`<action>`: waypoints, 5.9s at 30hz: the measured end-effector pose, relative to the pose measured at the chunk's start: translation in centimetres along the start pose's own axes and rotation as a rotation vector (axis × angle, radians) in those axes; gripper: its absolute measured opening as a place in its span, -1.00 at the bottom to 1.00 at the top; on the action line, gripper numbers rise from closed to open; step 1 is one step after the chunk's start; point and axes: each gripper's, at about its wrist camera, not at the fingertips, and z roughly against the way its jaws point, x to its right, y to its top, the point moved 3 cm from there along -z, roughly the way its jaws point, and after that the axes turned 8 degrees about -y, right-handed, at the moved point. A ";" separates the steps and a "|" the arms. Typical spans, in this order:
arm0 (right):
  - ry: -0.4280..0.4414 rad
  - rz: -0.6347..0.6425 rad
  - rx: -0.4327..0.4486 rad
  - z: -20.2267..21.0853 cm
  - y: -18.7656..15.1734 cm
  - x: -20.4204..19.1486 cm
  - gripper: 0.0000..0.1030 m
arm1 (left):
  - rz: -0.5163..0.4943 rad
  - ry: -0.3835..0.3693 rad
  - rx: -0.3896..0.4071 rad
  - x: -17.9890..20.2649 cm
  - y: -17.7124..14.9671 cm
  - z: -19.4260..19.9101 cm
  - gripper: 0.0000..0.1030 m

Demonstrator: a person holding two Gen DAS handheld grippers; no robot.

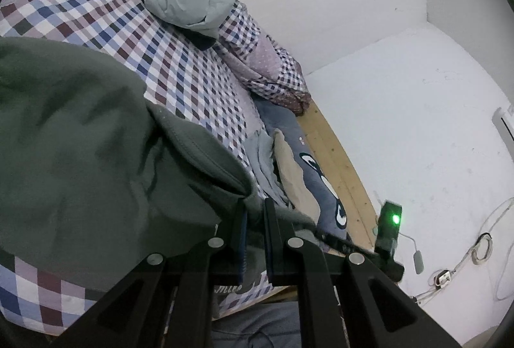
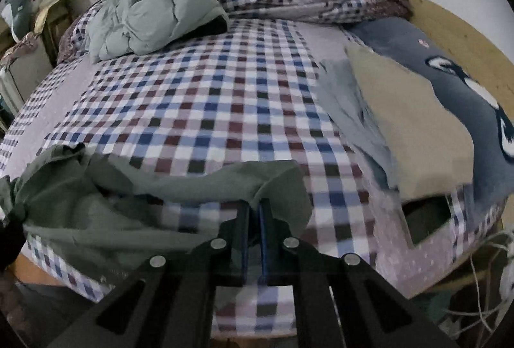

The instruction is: Fold clothes

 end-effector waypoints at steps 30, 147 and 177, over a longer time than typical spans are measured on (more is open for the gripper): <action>0.045 0.621 0.232 6.6 -10.9 -8.0 -0.06 | 0.013 0.051 -0.005 -1.0 -0.6 -0.4 -0.85; 0.542 0.396 -0.039 -5.8 2.4 -14.5 -0.50 | -0.087 0.156 0.162 -2.5 5.7 4.1 0.39; 0.663 0.258 0.068 -2.2 1.3 -8.0 -0.01 | -0.316 0.340 -0.080 -2.5 4.9 -1.0 0.39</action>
